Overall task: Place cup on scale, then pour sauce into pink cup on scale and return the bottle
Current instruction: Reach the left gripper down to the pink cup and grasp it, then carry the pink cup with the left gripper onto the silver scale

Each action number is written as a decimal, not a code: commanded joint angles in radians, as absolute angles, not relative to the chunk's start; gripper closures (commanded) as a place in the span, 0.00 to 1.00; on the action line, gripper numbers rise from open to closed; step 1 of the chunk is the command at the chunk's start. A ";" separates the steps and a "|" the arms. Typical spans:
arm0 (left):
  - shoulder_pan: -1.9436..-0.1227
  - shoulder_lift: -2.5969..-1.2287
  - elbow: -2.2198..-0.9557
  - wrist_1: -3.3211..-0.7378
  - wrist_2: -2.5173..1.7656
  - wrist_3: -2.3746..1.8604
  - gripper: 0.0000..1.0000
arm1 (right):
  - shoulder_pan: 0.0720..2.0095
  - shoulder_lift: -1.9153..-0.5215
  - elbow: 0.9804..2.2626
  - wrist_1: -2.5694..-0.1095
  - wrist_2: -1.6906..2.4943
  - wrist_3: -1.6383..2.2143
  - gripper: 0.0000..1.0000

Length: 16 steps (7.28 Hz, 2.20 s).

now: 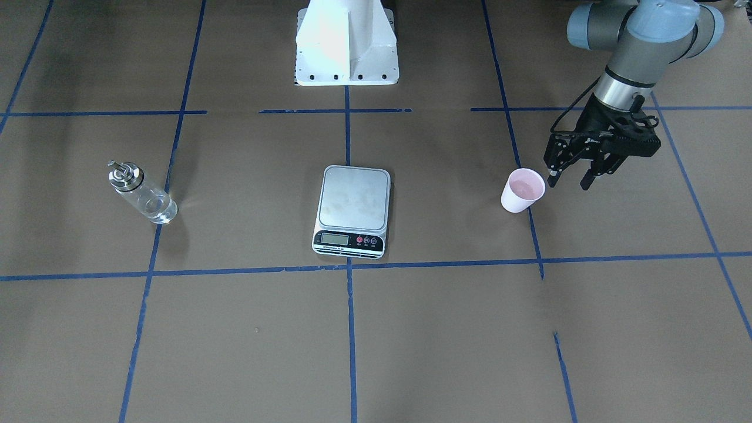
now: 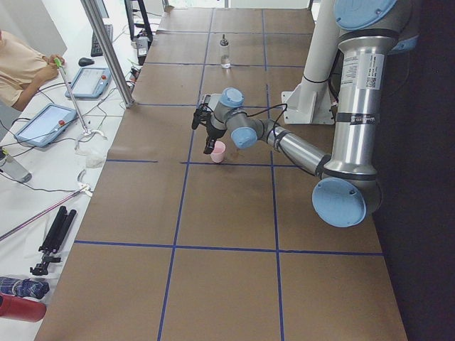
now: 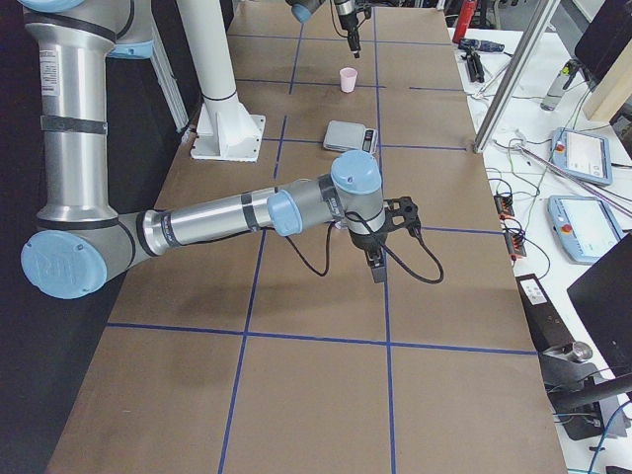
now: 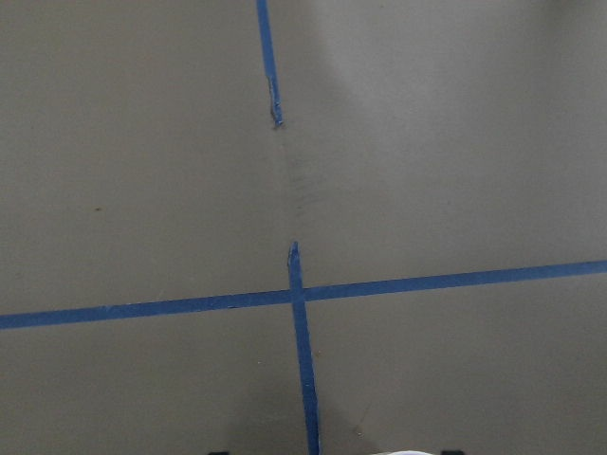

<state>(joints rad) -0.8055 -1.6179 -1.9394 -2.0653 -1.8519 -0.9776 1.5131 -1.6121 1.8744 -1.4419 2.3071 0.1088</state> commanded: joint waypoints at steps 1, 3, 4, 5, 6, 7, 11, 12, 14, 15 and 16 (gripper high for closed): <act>-0.747 -1.617 -1.928 -2.056 -1.847 -0.980 0.49 | 1.513 -1.612 1.873 -1.442 2.307 0.109 0.00; -0.729 -1.620 -1.908 -2.057 -1.845 -0.977 0.50 | 1.513 -1.611 1.873 -1.442 2.307 0.109 0.00; -0.726 -1.620 -1.902 -2.057 -1.845 -0.977 0.54 | 1.513 -1.611 1.875 -1.442 2.307 0.109 0.00; -0.721 -1.620 -1.898 -2.057 -1.844 -0.977 0.58 | 1.513 -1.611 1.875 -1.442 2.307 0.109 0.00; -0.721 -1.621 -1.896 -2.057 -1.836 -0.977 0.66 | 1.513 -1.611 1.873 -1.442 2.307 0.109 0.00; -0.721 -1.624 -1.887 -2.056 -1.835 -0.977 0.85 | 1.513 -1.611 1.875 -1.442 2.307 0.109 0.00; -0.715 -1.626 -1.894 -2.056 -1.835 -0.970 1.00 | 1.514 -1.611 1.878 -1.442 2.307 0.109 0.00; -0.715 -1.629 -1.920 -2.037 -1.839 -0.965 1.00 | 1.514 -1.612 1.879 -1.442 2.307 0.109 0.00; -0.716 -1.760 -2.020 -1.782 -1.842 -0.960 1.00 | 1.514 -1.614 1.881 -1.442 2.309 0.109 0.00; -0.710 -1.889 -2.028 -1.646 -1.842 -0.982 1.00 | 1.514 -1.615 1.882 -1.442 2.309 0.109 0.00; -0.662 -1.992 -2.020 -1.540 -1.835 -1.046 1.00 | 1.514 -1.615 1.882 -1.442 2.309 0.109 0.00</act>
<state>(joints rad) -0.6998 -1.8573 -2.0147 -1.6895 -1.8405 -0.9911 1.5141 -1.6145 1.8815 -1.4419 2.3086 0.1087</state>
